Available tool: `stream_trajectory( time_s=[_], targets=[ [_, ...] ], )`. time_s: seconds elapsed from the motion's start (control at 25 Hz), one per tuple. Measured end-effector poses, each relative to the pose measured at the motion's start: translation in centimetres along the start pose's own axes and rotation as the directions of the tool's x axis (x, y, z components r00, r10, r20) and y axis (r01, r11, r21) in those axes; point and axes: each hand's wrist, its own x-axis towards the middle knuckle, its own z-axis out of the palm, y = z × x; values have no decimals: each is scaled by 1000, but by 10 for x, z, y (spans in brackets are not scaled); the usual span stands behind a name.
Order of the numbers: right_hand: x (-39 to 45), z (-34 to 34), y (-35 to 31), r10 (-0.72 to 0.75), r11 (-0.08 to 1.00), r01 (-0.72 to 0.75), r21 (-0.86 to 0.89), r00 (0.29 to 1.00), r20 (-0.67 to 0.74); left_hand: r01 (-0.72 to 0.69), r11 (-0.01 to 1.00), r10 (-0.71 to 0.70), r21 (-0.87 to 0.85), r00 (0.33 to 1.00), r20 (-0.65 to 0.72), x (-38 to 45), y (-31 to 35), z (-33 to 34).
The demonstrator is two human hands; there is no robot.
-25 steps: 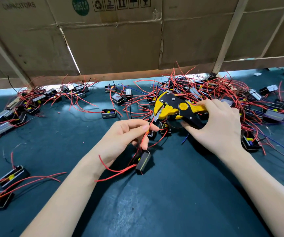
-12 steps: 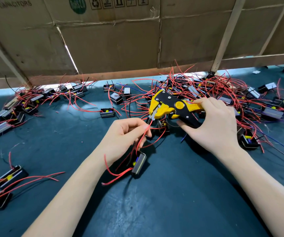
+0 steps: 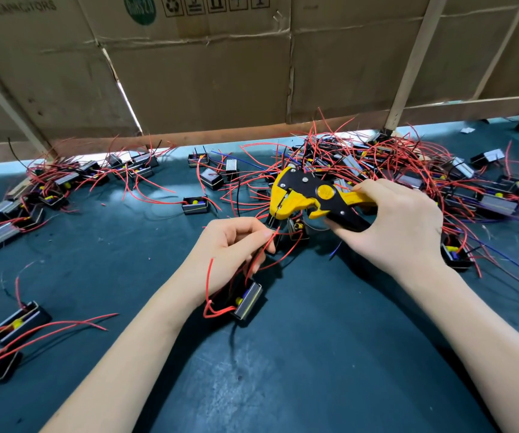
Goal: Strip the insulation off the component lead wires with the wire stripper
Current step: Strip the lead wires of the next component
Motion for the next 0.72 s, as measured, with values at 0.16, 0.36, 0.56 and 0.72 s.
stream_trajectory(
  time_s=[0.16,0.36,0.56,0.72],
  targets=[
    [-2,0,0,12,999,-13,-41,1000,-26,29,1000,-29,3,1000,13,1,-1,-3],
    [-1,6,3,15,996,-14,-83,1000,16,68,998,-66,-13,994,83,-1,3,-4],
    [1,7,12,63,994,-58,-93,997,44,38,999,-36,-38,997,64,-1,5,-5],
    [0,8,8,-7,999,10,-43,997,82,46,999,-46,-12,998,52,-2,5,-1]
  ],
)
